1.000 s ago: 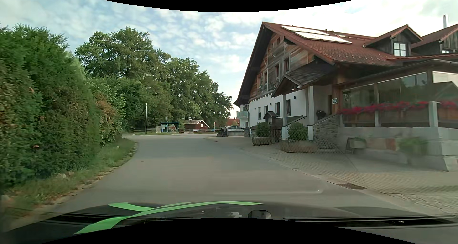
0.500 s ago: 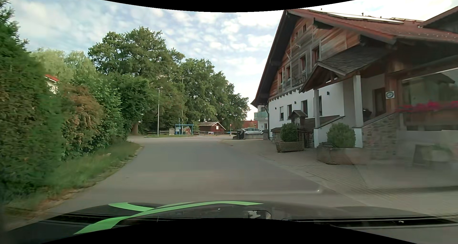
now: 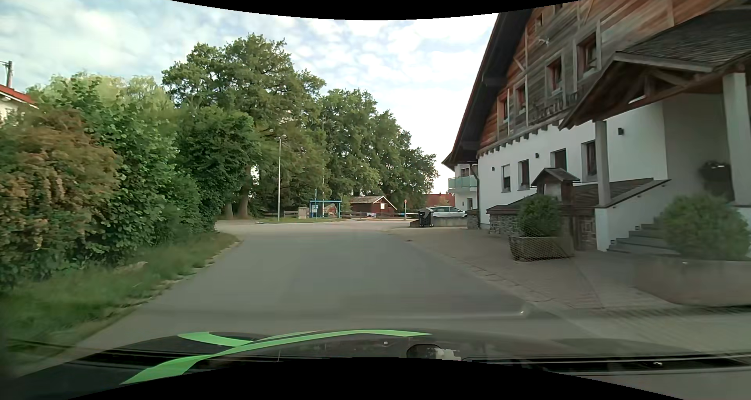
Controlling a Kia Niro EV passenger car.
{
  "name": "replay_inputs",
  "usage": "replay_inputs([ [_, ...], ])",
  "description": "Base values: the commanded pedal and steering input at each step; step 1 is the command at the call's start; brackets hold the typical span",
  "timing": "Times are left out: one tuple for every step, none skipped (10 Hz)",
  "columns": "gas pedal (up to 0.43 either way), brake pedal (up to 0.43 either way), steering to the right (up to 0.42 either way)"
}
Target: Follow the waypoints while adhering to traffic rules and regulations
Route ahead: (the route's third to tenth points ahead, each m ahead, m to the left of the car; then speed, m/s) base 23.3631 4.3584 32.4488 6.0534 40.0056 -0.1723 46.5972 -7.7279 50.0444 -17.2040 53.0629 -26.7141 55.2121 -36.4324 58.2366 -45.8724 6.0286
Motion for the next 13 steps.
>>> replay_inputs([
  [0.189, 0.000, -0.119],
  [0.189, 0.000, -0.115],
  [0.189, 0.000, -0.111],
  [0.189, 0.000, -0.107],
  [0.177, 0.000, -0.103],
  [0.177, 0.000, -0.099],
  [0.177, 0.000, -0.096],
  [0.169, 0.000, -0.092],
  [0.150, 0.000, -0.084],
  [0.138, 0.000, -0.073],
  [0.130, 0.000, -0.062],
  [0.087, 0.000, -0.045],
  [0.087, 0.000, -0.032],
])
